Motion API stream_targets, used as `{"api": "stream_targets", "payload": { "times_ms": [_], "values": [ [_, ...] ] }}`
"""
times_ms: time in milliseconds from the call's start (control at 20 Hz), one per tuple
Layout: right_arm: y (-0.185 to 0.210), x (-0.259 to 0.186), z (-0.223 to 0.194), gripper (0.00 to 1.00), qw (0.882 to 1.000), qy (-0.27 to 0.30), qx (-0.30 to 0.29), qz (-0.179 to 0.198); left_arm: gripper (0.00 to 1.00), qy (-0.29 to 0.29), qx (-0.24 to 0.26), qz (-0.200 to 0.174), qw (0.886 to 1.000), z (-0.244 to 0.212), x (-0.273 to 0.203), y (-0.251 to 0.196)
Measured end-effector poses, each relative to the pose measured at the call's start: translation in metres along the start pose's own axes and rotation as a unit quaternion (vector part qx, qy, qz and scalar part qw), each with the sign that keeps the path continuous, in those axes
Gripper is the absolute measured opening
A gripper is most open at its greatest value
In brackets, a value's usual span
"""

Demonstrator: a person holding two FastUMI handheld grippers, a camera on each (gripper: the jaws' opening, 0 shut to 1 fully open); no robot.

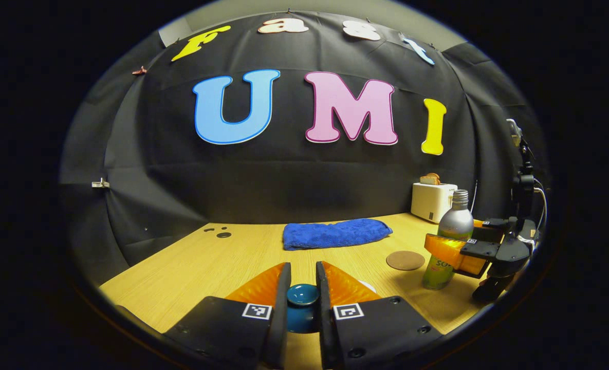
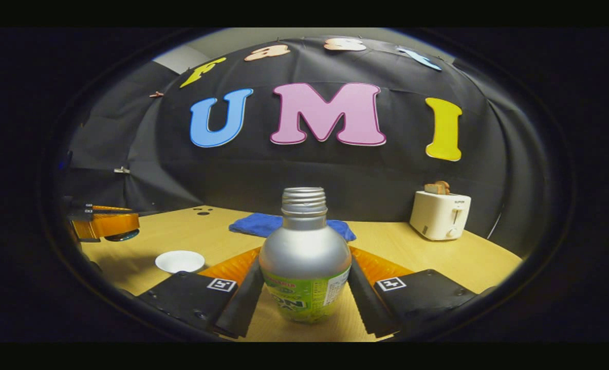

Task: Open the teacup lid with one hand, grasp the water bottle and pour water into the teacup with the other hand; after pouring, place the water bottle on the coaster and then close the teacup lid.

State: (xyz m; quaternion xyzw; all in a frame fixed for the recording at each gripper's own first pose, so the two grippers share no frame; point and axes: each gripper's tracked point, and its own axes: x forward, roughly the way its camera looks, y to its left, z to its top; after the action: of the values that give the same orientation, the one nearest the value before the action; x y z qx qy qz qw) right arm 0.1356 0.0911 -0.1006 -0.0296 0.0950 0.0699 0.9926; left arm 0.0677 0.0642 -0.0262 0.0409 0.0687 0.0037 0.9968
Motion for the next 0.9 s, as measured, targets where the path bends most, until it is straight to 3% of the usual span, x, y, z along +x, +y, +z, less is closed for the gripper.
{"api": "stream_targets", "payload": {
  "times_ms": [200, 550, 650, 900],
  "values": [
    [0.006, 0.004, 0.000, 0.83, 1.000, 0.015, -0.008, 0.013, 0.29, -0.003, -0.002, 0.003, 1.000, -0.001, -0.007, 0.010],
    [0.007, 0.013, 0.020, 0.78, 0.983, 0.024, -0.184, 0.002, 0.29, -0.007, -0.006, 0.014, 1.000, -0.003, -0.018, 0.033],
    [0.011, 0.017, 0.026, 0.78, 0.969, 0.024, -0.247, 0.002, 0.29, -0.007, -0.008, 0.017, 1.000, -0.003, -0.020, 0.039],
    [0.039, 0.018, 0.013, 0.78, 0.916, 0.023, -0.399, 0.019, 0.29, -0.009, -0.009, 0.026, 1.000, -0.006, -0.030, 0.059]
  ]
}}
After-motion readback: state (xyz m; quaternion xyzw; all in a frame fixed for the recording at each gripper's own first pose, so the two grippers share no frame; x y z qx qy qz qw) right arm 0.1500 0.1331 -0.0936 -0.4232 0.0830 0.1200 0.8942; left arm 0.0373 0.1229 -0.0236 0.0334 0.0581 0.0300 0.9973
